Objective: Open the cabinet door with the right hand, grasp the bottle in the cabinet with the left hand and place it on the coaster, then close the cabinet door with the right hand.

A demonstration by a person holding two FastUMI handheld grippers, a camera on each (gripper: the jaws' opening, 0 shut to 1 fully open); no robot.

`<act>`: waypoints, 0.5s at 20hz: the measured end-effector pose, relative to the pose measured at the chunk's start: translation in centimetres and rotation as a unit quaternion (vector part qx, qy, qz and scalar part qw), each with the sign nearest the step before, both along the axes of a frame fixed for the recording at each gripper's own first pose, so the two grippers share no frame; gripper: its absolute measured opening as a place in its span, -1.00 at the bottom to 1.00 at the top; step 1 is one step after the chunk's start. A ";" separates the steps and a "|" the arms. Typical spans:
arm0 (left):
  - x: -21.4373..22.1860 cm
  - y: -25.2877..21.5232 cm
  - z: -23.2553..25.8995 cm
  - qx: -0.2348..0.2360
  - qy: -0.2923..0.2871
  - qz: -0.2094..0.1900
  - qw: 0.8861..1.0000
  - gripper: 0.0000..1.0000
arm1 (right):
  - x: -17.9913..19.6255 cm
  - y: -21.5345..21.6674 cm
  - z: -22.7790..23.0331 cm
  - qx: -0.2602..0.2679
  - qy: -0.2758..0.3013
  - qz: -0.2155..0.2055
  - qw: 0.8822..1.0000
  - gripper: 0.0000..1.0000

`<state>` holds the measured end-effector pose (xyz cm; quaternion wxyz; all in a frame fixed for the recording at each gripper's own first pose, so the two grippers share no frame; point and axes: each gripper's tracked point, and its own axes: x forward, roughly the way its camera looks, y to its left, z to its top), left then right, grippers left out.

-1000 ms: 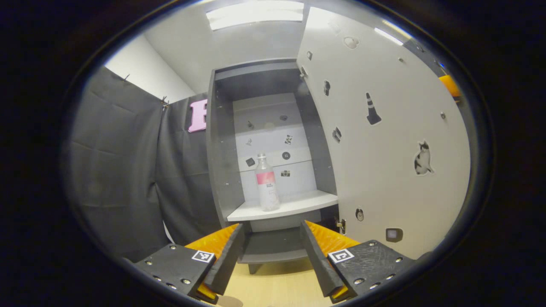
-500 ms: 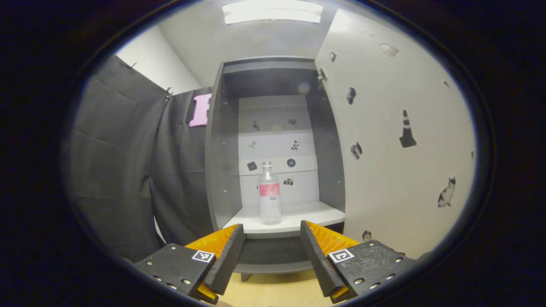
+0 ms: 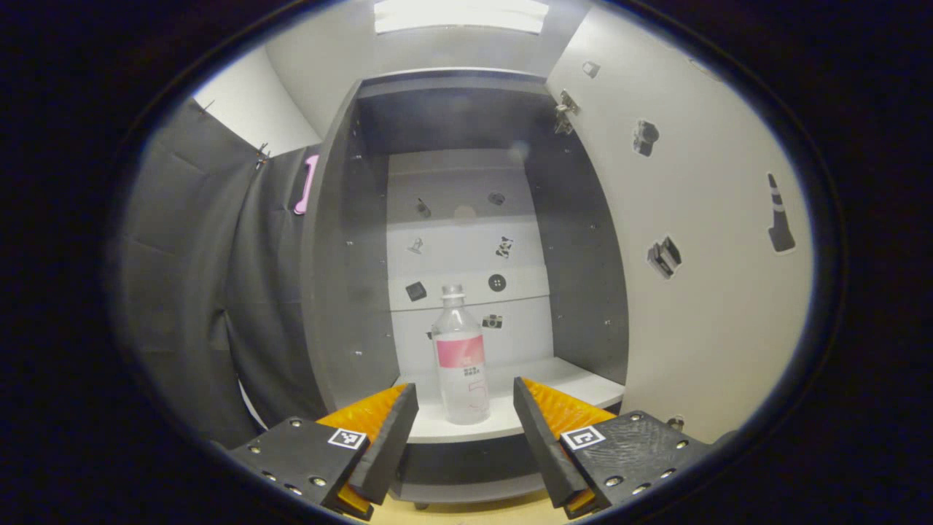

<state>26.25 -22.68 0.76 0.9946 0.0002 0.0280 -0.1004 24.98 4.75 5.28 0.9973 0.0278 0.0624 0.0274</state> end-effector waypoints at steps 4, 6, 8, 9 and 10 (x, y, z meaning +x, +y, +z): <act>3.9 -0.6 -1.4 0.008 -0.005 -0.011 1.000 0.63 | 0.1 -0.9 -0.9 -0.010 0.014 -0.036 0.999 0.97; 5.9 -0.6 -2.2 0.002 -0.004 -0.009 1.000 0.59 | 0.1 -1.2 -1.4 -0.011 0.024 -0.053 0.998 0.97; 7.6 -0.3 -3.0 -0.001 0.000 -0.008 1.000 0.63 | 0.0 -1.1 -1.9 -0.009 0.035 -0.063 0.997 0.93; 8.4 -0.3 -3.3 -0.001 0.000 -0.009 1.000 0.59 | -0.1 -1.2 -2.2 -0.009 0.042 -0.068 0.997 0.93; 9.0 -0.3 -3.6 0.001 0.001 -0.011 1.000 0.63 | -0.1 -1.3 -2.6 -0.008 0.051 -0.073 0.996 0.93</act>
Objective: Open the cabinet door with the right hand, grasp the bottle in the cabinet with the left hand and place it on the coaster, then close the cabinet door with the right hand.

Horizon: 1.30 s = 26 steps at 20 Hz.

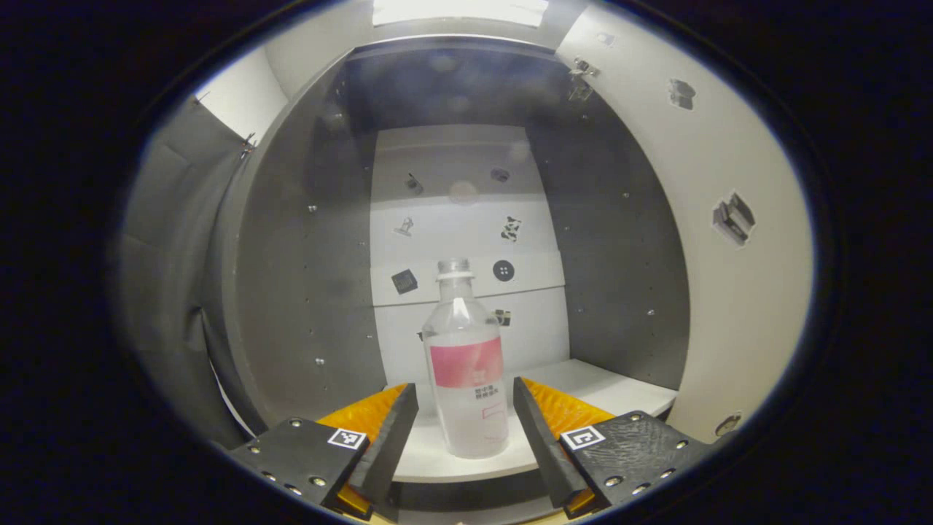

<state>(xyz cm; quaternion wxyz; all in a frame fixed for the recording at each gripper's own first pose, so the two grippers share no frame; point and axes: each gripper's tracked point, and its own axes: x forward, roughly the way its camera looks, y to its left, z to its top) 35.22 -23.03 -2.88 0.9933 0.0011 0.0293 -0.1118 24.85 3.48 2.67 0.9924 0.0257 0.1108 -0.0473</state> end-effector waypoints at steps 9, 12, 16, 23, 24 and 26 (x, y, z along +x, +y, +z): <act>2.4 -0.8 0.0 -0.017 -0.013 -0.016 1.000 0.59 | -1.1 -0.3 -1.3 -0.005 0.033 -0.030 0.999 0.97; 1.8 -1.1 0.4 -0.017 -0.009 -0.023 1.000 0.45 | -1.3 -0.3 -1.3 0.002 0.027 -0.034 0.999 0.97; 0.0 0.0 2.5 -0.016 -0.033 -0.007 0.999 0.48 | -1.8 -0.5 -1.1 0.007 0.021 -0.025 0.999 0.97; -7.4 4.2 4.5 -0.010 -0.039 0.051 0.998 0.52 | -2.3 -0.6 -0.7 0.034 0.004 0.011 0.999 0.97; -8.8 4.7 4.5 -0.011 -0.038 0.057 0.998 0.51 | -2.3 -0.6 -0.8 0.036 0.002 0.017 0.999 0.97; -11.2 6.3 4.1 -0.014 -0.033 0.076 0.996 0.48 | -2.3 -0.6 -0.9 0.033 0.001 0.026 0.999 0.95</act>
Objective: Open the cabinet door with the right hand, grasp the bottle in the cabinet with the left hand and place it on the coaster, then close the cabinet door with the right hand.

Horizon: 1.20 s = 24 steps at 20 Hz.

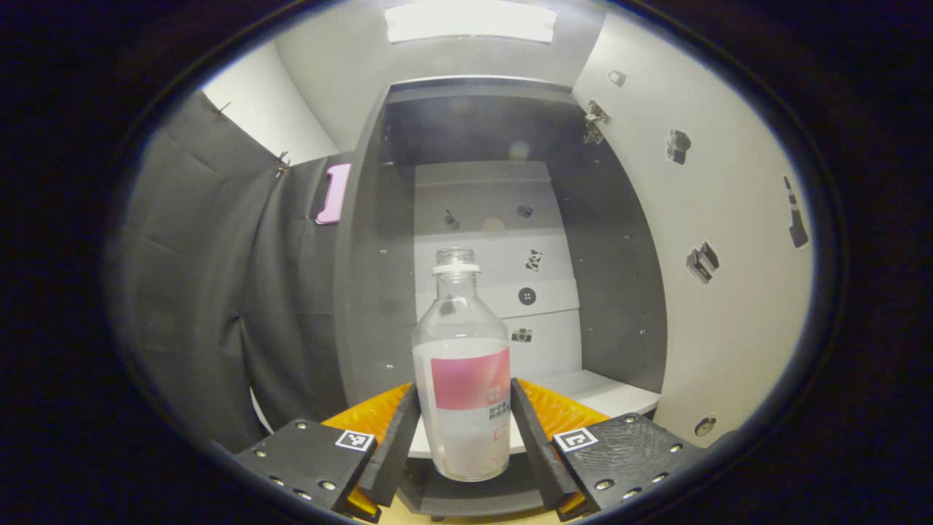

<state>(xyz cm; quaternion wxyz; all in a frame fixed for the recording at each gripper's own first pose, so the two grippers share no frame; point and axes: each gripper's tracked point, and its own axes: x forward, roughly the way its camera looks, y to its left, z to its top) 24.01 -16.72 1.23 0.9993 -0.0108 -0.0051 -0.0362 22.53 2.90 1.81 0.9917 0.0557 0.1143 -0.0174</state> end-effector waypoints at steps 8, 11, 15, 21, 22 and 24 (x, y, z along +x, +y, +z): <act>-9.1 7.4 -3.4 0.018 0.024 0.060 0.998 0.48 | 1.2 1.3 0.3 0.009 -0.015 0.019 1.000 0.95; -11.2 9.7 -5.6 0.018 0.034 0.063 0.997 0.52 | 2.0 1.8 1.1 0.023 -0.031 0.009 0.999 0.95; -13.5 11.8 -10.1 0.006 0.059 0.063 0.996 0.45 | 2.2 1.8 1.1 0.024 -0.027 -0.004 0.999 0.95; -15.8 12.9 -18.5 -0.009 0.122 0.066 0.990 0.48 | 1.4 1.0 0.9 0.026 -0.019 -0.025 0.999 0.95; -15.9 13.1 -19.8 -0.010 0.131 0.067 0.989 0.48 | 1.2 0.9 0.8 0.026 -0.018 -0.028 0.999 0.84; -16.3 13.2 -22.1 -0.012 0.150 0.069 0.986 0.45 | 0.9 0.4 0.6 0.022 -0.015 -0.037 0.999 0.84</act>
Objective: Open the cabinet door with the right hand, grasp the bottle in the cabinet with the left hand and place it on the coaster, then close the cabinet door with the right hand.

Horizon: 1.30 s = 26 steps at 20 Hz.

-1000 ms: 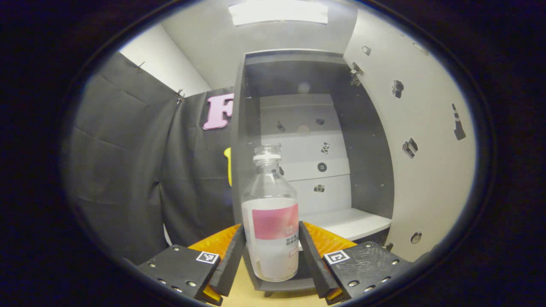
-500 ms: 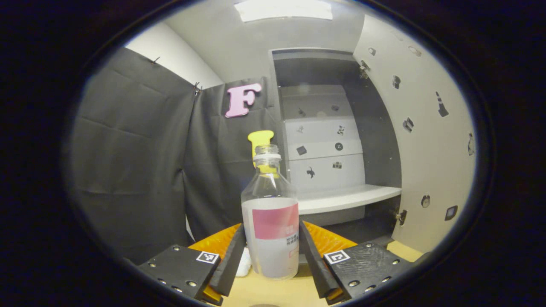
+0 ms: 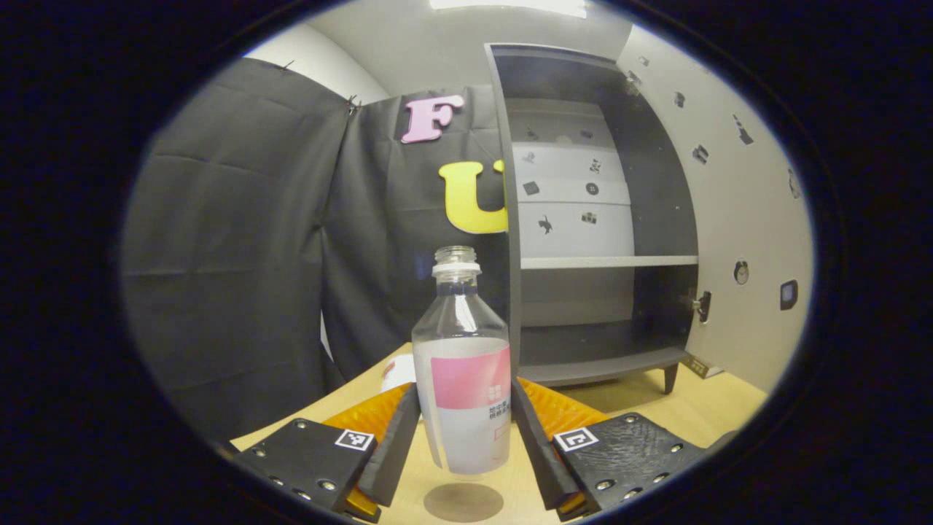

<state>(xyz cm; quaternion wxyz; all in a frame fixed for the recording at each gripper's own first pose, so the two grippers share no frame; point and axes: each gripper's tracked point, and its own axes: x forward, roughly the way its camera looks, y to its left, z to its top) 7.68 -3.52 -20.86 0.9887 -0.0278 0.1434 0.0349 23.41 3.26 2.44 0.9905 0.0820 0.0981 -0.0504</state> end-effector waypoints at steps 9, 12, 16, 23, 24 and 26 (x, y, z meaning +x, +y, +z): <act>-1.8 2.1 -9.1 -0.048 0.052 0.042 0.997 0.48 | -1.1 -0.8 -1.0 -0.034 0.029 -0.004 0.999 0.95; -2.1 3.2 -10.8 -0.063 0.057 0.071 0.994 0.45 | -1.4 -0.4 -1.0 -0.038 0.030 0.008 0.999 0.95; -2.9 2.6 -12.2 -0.077 0.063 0.081 0.992 0.45 | -1.7 0.2 -1.0 -0.052 0.031 0.024 0.998 0.95; -4.6 1.0 -12.0 -0.045 0.062 0.065 0.995 0.49 | -1.2 2.0 -0.7 -0.070 0.024 0.056 0.996 0.95; -4.4 0.9 -11.9 -0.041 0.064 0.062 0.995 0.49 | -1.3 2.2 -0.9 -0.069 0.025 0.060 0.996 0.95; -4.9 0.6 -12.2 -0.039 0.075 0.058 0.995 0.45 | -1.3 2.3 -1.1 -0.062 0.027 0.066 0.996 0.96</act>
